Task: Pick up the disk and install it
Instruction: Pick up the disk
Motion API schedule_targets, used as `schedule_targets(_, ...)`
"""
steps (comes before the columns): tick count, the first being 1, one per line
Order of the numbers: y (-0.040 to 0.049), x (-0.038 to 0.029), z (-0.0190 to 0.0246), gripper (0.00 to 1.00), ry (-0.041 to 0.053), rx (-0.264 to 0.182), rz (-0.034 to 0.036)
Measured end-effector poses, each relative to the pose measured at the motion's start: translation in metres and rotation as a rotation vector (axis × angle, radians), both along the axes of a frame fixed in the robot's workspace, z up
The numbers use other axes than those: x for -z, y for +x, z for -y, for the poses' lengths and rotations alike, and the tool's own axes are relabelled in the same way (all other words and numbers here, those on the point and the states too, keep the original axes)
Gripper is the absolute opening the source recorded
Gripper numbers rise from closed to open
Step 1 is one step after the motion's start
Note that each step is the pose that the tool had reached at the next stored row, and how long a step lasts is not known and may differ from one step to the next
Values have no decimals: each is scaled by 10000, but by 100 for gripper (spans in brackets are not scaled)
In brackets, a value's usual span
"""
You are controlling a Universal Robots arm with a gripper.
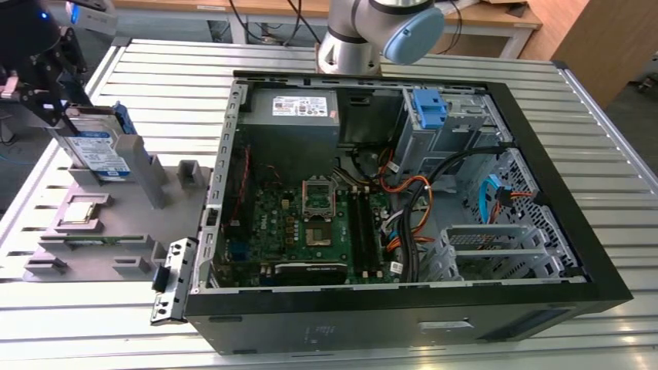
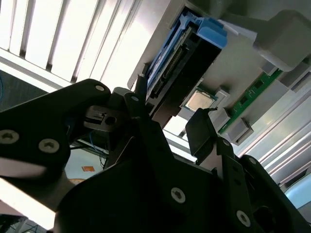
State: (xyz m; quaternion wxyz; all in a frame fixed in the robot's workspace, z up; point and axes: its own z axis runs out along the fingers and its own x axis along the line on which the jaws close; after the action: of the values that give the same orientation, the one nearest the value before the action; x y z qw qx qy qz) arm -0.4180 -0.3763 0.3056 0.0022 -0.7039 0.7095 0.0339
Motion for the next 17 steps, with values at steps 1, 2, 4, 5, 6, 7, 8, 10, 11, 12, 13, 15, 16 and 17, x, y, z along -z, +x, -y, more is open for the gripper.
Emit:
schedule_targets(1, 5, -1, 0, 59, -1, -15, -1)
schedule_targets(2, 16, 1, 0, 59, 0, -38, 1)
schedule_targets(4, 29, 1, 0, 59, 0, -63, 0)
schedule_targets(5, 34, 1, 0, 59, 0, -74, 1)
schedule_targets(6, 38, 2, -1, 59, 0, -87, 0)
schedule_targets(7, 42, 3, -2, 59, 0, -99, 1)
schedule_targets(8, 45, 4, -3, 59, 0, -110, 1)
schedule_targets(10, 49, 9, -4, 59, 1, -135, 3)
schedule_targets(11, 50, 12, -4, 59, 0, -145, 0)
schedule_targets(12, 51, 15, -4, 59, -1, -155, -1)
schedule_targets(13, 51, 17, -5, 59, -1, -165, -2)
schedule_targets(15, 53, 24, -5, 59, 0, -183, 0)
schedule_targets(16, 55, 27, -5, 59, 0, -191, 1)
schedule_targets(17, 55, 28, -5, 59, 0, -199, 0)
